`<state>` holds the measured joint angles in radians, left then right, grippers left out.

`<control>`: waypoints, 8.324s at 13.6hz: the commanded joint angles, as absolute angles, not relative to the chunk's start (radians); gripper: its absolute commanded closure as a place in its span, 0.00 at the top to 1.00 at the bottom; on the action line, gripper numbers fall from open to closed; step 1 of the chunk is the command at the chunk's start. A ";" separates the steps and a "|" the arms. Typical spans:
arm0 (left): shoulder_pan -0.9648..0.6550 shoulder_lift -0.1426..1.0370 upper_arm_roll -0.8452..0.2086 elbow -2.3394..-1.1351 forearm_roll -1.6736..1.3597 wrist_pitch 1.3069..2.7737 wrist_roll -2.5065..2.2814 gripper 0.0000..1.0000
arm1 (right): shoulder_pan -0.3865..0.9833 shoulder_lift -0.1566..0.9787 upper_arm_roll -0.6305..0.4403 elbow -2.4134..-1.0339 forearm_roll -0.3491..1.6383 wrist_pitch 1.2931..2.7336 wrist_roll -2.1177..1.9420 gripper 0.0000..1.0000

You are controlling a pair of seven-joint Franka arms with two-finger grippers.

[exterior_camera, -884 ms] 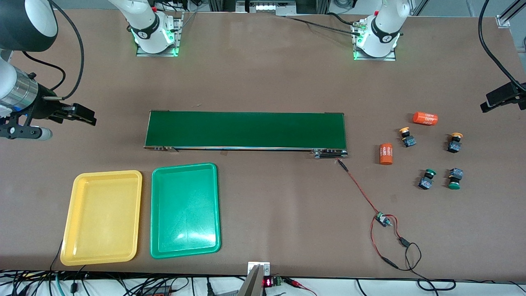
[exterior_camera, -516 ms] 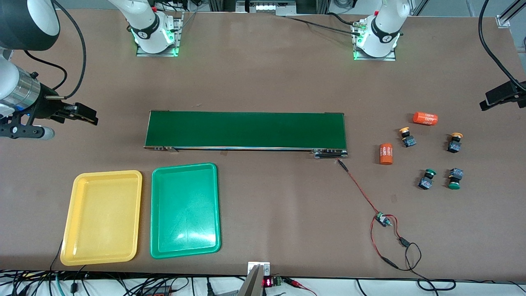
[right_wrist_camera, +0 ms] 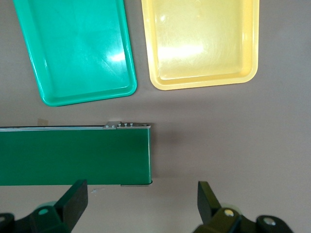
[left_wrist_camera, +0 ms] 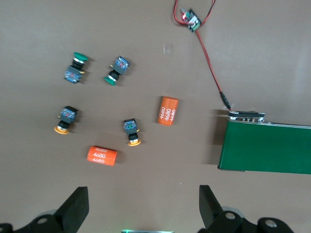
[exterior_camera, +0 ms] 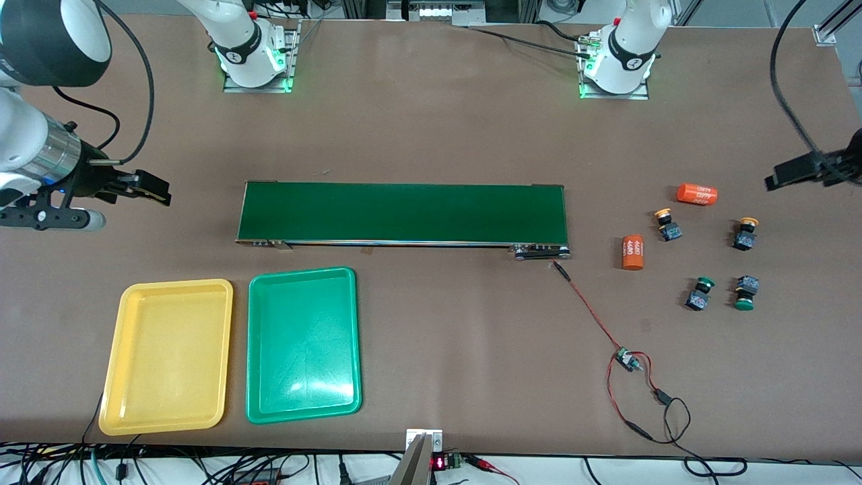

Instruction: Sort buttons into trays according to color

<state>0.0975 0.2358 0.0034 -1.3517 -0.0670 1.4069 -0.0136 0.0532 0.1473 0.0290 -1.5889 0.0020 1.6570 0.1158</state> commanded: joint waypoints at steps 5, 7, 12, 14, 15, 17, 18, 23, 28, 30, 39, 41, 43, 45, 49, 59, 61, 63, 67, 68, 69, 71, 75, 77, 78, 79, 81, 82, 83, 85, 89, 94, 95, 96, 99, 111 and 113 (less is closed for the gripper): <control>-0.009 0.454 -0.006 -1.339 -0.109 1.549 0.008 1.00 | 0.040 0.164 0.028 -1.588 0.015 1.655 0.107 1.00; -0.032 0.497 -0.005 -1.333 -0.109 1.552 0.008 1.00 | 0.038 0.163 0.028 -1.588 0.015 1.654 0.107 1.00; -0.003 0.555 0.002 -1.342 -0.120 1.569 0.011 1.00 | 0.043 0.163 0.028 -1.588 0.017 1.654 0.113 1.00; 0.002 0.560 -0.002 -1.417 -0.121 1.642 0.011 1.00 | 0.043 0.163 0.028 -1.588 0.017 1.654 0.118 1.00; 0.000 0.552 -0.005 -1.466 -0.121 1.688 0.011 1.00 | 0.043 0.163 0.028 -1.588 0.017 1.652 0.118 1.00; 0.000 0.513 -0.008 -1.595 -0.121 1.809 0.011 1.00 | 0.048 0.150 0.028 -1.589 0.017 1.637 0.120 1.00; -0.002 0.493 -0.011 -1.664 -0.120 1.880 0.011 1.00 | 0.048 0.132 0.028 -1.589 0.017 1.603 0.123 1.00; -0.002 0.477 -0.012 -1.856 -0.121 2.121 0.061 1.00 | 0.048 0.032 0.028 -1.631 0.017 1.537 0.124 1.00; -0.011 0.419 -0.023 -2.038 -0.121 2.281 0.063 1.00 | 0.051 -0.028 0.028 -1.674 0.017 1.525 0.124 1.00; -0.005 0.408 -0.031 -2.046 -0.121 2.287 0.080 1.00 | 0.051 -0.031 0.028 -1.675 0.017 1.523 0.124 1.00; 0.009 0.482 -0.032 -2.066 -0.121 2.419 0.210 1.00 | 0.045 -0.025 0.028 -1.672 0.017 1.539 0.124 1.00; 0.009 0.485 -0.032 -2.068 -0.121 2.416 0.218 1.00 | 0.043 -0.026 0.025 -1.666 0.017 1.531 0.124 1.00; 0.011 0.488 -0.032 -2.068 -0.121 2.416 0.225 0.87 | 0.041 -0.022 0.025 -1.660 0.014 1.540 0.124 1.00; 0.014 0.488 -0.032 -2.068 -0.121 2.411 0.229 0.51 | 0.041 -0.020 0.023 -1.661 0.012 1.551 0.124 1.00; 0.043 0.488 -0.032 -2.065 -0.121 2.410 0.280 0.11 | 0.041 -0.021 0.025 -1.660 0.011 1.552 0.126 1.00; 0.025 0.431 -0.183 -1.737 -0.107 1.962 0.440 0.00 | -0.032 -0.015 0.020 -1.661 0.000 1.551 0.110 1.00; 0.012 0.413 -0.184 -1.726 -0.107 1.919 0.579 0.00 | -0.034 -0.012 0.020 -1.661 0.000 1.551 0.112 1.00; 0.020 0.407 -0.207 -1.730 -0.109 1.879 0.757 0.00 | -0.032 -0.012 0.021 -1.660 0.003 1.551 0.110 1.00; 0.011 0.390 -0.209 -1.744 -0.107 1.850 0.974 0.00 | -0.025 -0.005 0.028 -1.660 0.006 1.548 0.109 1.00; 0.011 0.390 -0.209 -1.744 -0.107 1.850 1.017 0.00 | -0.025 -0.003 0.028 -1.661 0.006 1.549 0.109 1.00; 0.011 0.390 -0.209 -1.746 -0.107 1.848 1.043 0.00 | -0.023 0.003 0.028 -1.661 0.006 1.552 0.109 1.00; 0.015 0.390 -0.207 -1.747 -0.106 1.848 1.081 0.00 | -0.023 0.009 0.029 -1.660 0.006 1.555 0.109 1.00; 0.012 0.393 -0.207 -1.759 -0.104 1.852 1.166 0.00 | -0.023 0.009 0.029 -1.660 0.008 1.555 0.109 1.00; -0.008 0.368 -0.207 -1.817 -0.106 1.879 1.213 0.00 | -0.023 0.009 0.029 -1.660 0.008 1.555 0.109 1.00; -0.008 0.342 -0.209 -1.872 -0.106 1.916 1.250 0.00 | -0.023 0.009 0.029 -1.660 0.009 1.555 0.109 1.00; -0.006 0.307 -0.215 -1.937 -0.109 1.971 1.299 0.00 | -0.023 0.008 0.029 -1.660 0.009 1.555 0.109 1.00; 0.000 0.267 -0.250 -1.991 -0.118 1.996 1.342 0.00 | -0.023 0.008 0.029 -1.660 0.009 1.555 0.110 1.00; 0.002 0.249 -0.270 -2.009 -0.118 1.999 1.342 0.00 | -0.023 0.008 0.029 -1.660 0.009 1.555 0.110 1.00; 0.002 0.235 -0.296 -2.020 -0.118 2.003 1.342 0.00 | -0.023 0.008 0.029 -1.660 0.009 1.555 0.109 1.00; 0.002 0.218 -0.336 -2.058 -0.117 2.057 1.342 0.00 | -0.023 0.009 0.029 -1.660 0.009 1.555 0.109 1.00; -0.009 0.227 -0.380 -2.147 -0.117 2.236 1.327 0.00 | -0.028 0.011 0.028 -1.661 0.014 1.555 0.109 1.00; -0.023 0.297 -0.383 -2.158 -0.112 2.351 1.321 0.00 | -0.026 0.017 0.028 -1.661 0.014 1.555 0.109 1.00; -0.034 0.313 -0.383 -2.158 -0.112 2.374 1.310 0.00 | -0.026 0.017 0.028 -1.660 0.014 1.555 0.109 1.00; -0.044 0.317 -0.383 -2.158 -0.107 2.381 1.287 0.00 | -0.026 0.017 0.028 -1.660 0.014 1.555 0.109 1.00; -0.080 0.316 -0.383 -2.158 -0.107 2.382 1.258 0.00 | -0.028 0.017 0.028 -1.660 0.015 1.557 0.109 1.00; 0.079 0.176 -0.362 -2.063 -0.106 2.206 1.264 1.00 | -0.017 0.069 0.029 -1.612 -0.017 1.532 0.094 1.00; 0.142 0.176 -0.312 -2.045 -0.106 2.204 1.262 1.00 | -0.008 0.066 0.032 -1.609 -0.018 1.535 0.103 1.00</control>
